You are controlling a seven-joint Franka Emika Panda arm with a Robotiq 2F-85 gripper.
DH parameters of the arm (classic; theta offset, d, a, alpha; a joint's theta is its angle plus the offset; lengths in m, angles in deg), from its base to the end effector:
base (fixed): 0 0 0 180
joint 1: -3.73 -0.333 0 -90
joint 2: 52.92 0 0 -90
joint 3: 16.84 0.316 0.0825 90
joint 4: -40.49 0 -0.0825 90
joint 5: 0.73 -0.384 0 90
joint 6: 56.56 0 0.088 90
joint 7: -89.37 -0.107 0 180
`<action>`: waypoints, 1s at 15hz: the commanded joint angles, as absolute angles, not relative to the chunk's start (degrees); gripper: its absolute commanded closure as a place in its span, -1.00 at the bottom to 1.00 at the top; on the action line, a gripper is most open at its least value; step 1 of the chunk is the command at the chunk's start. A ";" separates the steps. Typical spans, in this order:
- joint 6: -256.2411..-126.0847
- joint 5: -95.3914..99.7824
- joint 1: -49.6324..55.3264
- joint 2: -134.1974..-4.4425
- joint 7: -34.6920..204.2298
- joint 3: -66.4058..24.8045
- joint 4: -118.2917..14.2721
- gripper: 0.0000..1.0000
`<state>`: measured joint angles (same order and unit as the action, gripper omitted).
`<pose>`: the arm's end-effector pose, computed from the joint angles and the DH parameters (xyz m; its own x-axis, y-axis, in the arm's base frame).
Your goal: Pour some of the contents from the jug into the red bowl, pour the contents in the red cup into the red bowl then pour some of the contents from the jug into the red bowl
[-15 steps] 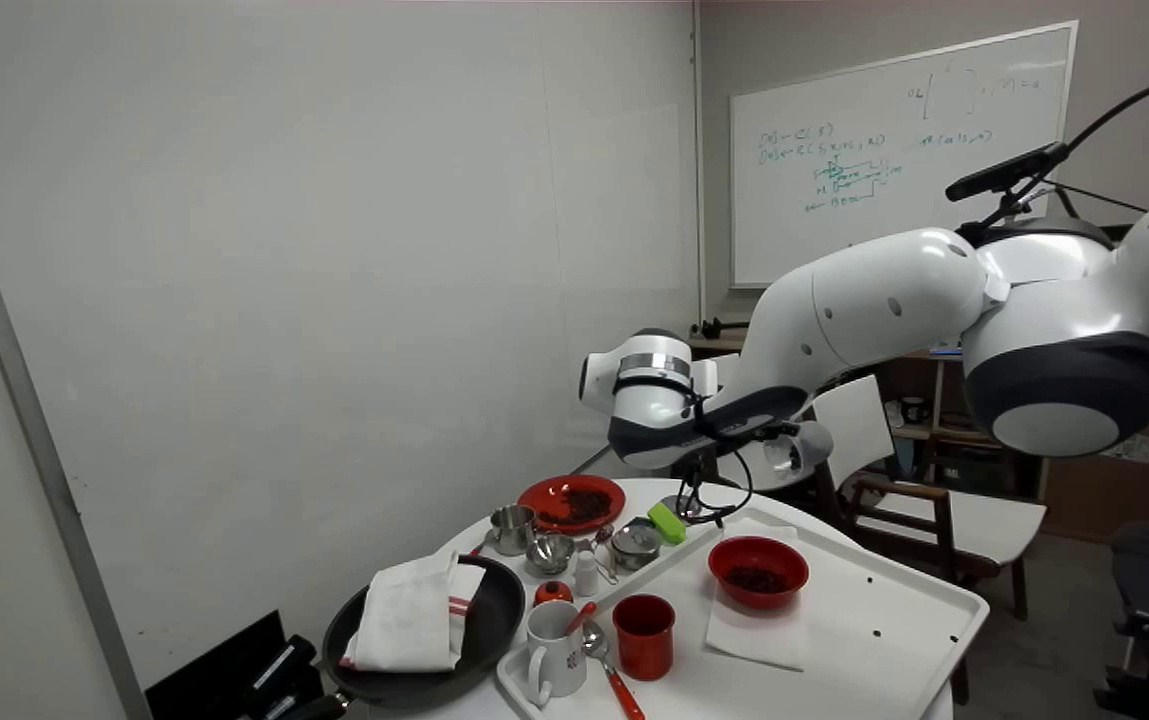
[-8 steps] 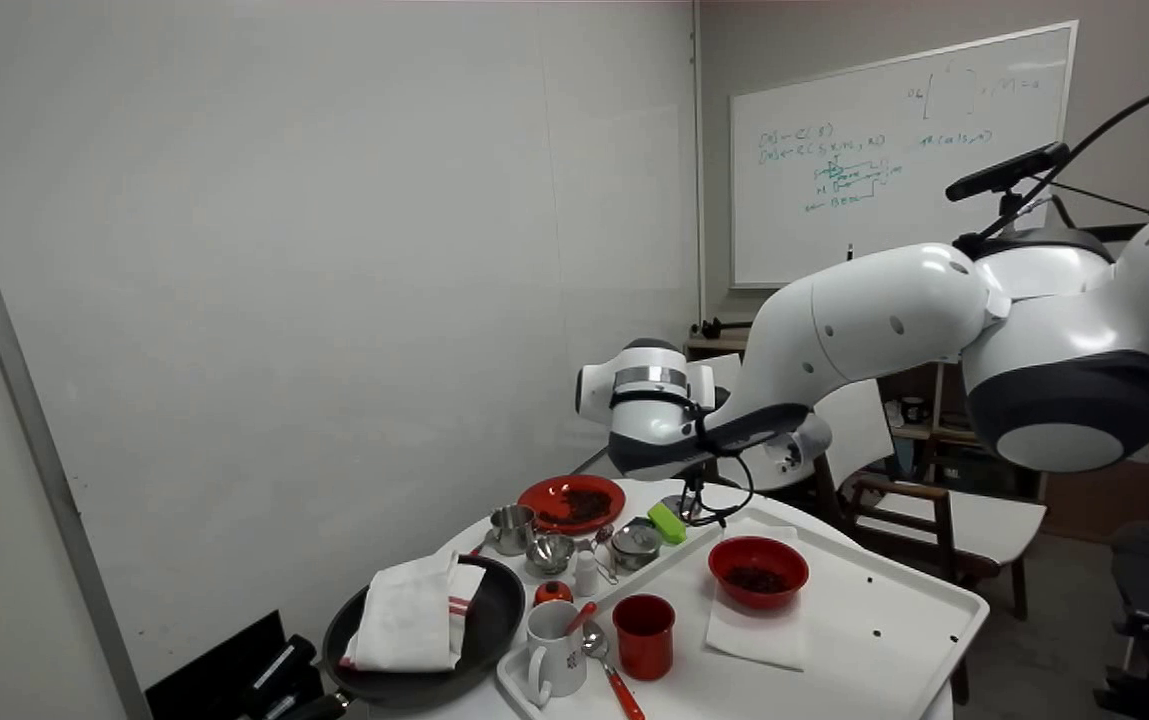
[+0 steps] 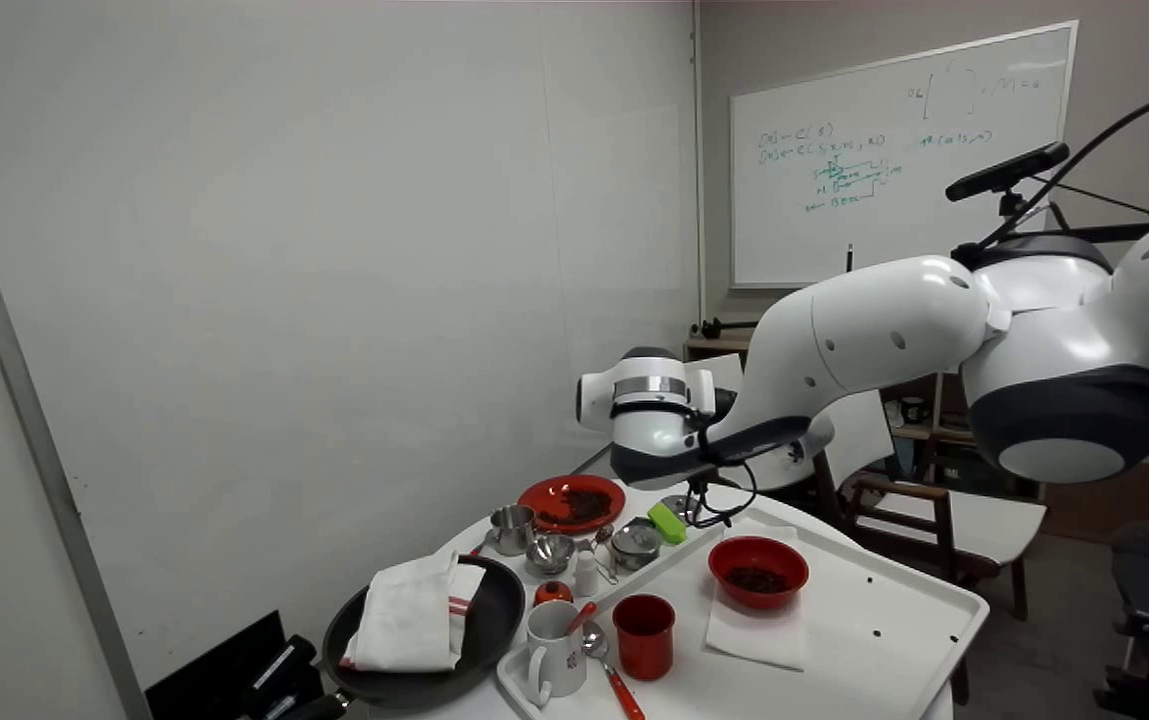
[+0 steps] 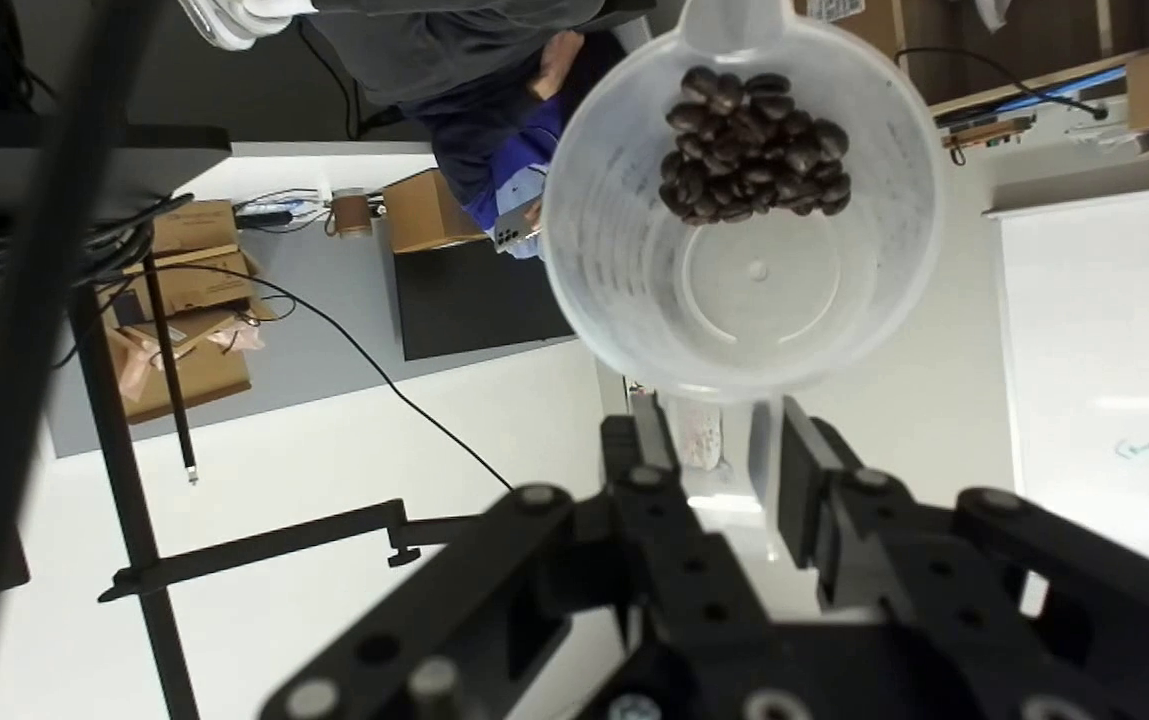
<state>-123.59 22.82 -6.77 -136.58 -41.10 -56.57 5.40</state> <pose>0.7005 -0.1444 0.1637 -0.2909 -0.0117 0.9567 -0.6860 0.6996 -0.2000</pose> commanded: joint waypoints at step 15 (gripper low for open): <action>-122.15 28.52 -7.02 -136.83 -39.16 -54.01 6.08 0.79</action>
